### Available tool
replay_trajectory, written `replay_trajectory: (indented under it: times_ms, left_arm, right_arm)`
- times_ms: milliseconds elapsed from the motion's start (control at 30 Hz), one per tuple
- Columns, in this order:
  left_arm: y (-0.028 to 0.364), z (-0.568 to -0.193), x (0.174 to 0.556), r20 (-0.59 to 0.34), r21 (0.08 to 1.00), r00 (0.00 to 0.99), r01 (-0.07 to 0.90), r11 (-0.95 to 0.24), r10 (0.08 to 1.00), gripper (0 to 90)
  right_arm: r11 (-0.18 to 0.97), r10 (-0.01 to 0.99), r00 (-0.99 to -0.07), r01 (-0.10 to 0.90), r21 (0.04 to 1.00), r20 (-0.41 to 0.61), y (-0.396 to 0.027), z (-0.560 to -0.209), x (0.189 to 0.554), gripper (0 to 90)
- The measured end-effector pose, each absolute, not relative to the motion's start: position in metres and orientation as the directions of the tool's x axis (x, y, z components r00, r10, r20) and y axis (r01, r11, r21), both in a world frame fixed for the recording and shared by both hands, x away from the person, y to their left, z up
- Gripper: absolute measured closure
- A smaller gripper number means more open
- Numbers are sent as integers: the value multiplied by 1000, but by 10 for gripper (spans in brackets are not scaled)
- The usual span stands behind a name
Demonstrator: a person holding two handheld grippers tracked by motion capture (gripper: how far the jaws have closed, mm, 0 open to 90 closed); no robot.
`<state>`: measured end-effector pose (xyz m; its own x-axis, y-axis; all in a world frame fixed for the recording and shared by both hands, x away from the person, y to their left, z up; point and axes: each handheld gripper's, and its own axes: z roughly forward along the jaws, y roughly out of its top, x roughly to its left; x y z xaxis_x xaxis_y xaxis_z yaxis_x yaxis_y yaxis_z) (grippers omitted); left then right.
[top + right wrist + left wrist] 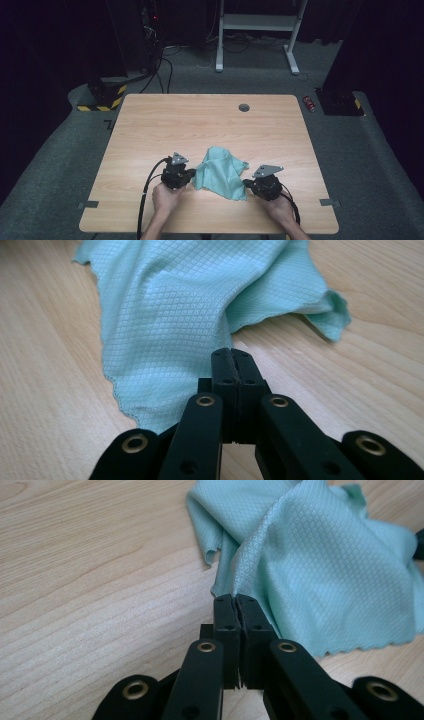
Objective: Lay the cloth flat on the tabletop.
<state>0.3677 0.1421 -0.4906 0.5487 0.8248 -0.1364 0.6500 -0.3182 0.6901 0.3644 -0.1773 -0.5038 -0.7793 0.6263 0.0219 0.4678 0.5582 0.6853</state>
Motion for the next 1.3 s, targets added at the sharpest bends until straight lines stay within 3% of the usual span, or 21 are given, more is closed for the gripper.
replay_trajectory:
  times_ms: [133, 300, 400, 567, 733, 933, 1133, 1300]
  left_arm:
    - [144, -492, 364, -140, 693, 552, 647, -316, 822, 850]
    - [148, -489, 354, -145, 718, 549, 631, -294, 823, 664]
    - [144, -483, 340, -69, 737, 611, 564, -372, 789, 613]
    - [140, -482, 329, -60, 765, 656, 514, -387, 752, 594]
    - [133, -499, 326, -26, 724, 700, 505, -469, 714, 556]
    - [128, -508, 329, -20, 726, 682, 513, -459, 731, 537]
    - [119, -521, 331, -34, 739, 624, 541, -401, 780, 529]
    - [115, -523, 336, -17, 753, 608, 530, -390, 793, 538]
  right_arm:
    - [565, 635, -772, 480, 671, 18, -178, -502, 367, 900]
    - [540, 680, -733, 492, 682, -10, -178, -504, 365, 878]
    - [436, 755, -654, 546, 716, 39, -175, -499, 352, 813]
    - [403, 787, -615, 572, 715, 48, -166, -496, 339, 788]
    - [383, 799, -599, 572, 725, 50, -152, -498, 327, 725]
    - [388, 801, -597, 577, 719, 46, -147, -504, 322, 670]
    - [471, 765, -644, 558, 684, -1, -149, -510, 328, 660]
    - [464, 758, -652, 554, 691, 13, -159, -515, 336, 676]
